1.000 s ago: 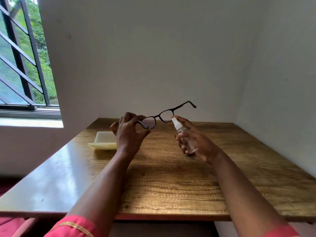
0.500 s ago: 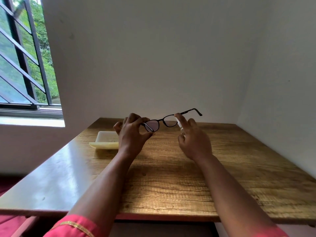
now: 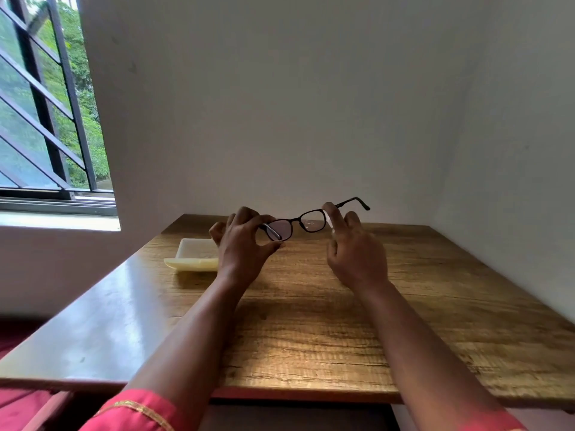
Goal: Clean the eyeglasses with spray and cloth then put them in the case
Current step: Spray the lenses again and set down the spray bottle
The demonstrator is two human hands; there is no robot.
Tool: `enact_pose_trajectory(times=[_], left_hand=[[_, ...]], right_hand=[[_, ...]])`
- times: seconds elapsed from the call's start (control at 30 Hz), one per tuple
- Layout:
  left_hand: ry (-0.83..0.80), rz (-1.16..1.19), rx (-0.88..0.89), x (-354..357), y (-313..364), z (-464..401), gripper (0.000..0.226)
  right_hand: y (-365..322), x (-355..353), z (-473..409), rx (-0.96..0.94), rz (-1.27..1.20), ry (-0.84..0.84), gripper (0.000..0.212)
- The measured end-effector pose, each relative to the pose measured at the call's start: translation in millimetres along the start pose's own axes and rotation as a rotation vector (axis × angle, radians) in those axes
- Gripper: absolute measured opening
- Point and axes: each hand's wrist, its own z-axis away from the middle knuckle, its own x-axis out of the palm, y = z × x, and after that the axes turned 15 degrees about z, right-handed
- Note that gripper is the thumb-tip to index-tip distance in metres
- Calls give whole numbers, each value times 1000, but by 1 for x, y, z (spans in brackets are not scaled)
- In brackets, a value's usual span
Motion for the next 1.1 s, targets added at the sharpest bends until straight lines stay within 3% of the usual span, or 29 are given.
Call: enact_pose_trajectory(times=[0.17, 0.47, 0.83, 1.0, 1.1], left_hand=[[0, 11, 2, -1, 2, 0, 48], [-12, 20, 37, 0, 3, 0, 49], [-16, 19, 41, 3, 0, 1, 49], [-20, 62, 22, 4, -1, -1, 51], [0, 65, 18, 3, -1, -1, 51]], right_hand=[[1, 4, 1, 13, -15, 55, 74], [-26, -1, 4, -208, 22, 68, 79], [-26, -1, 2, -176, 57, 167, 71], [-25, -3, 2, -205, -3, 222, 78], [-23, -4, 4, -147, -100, 187, 60]])
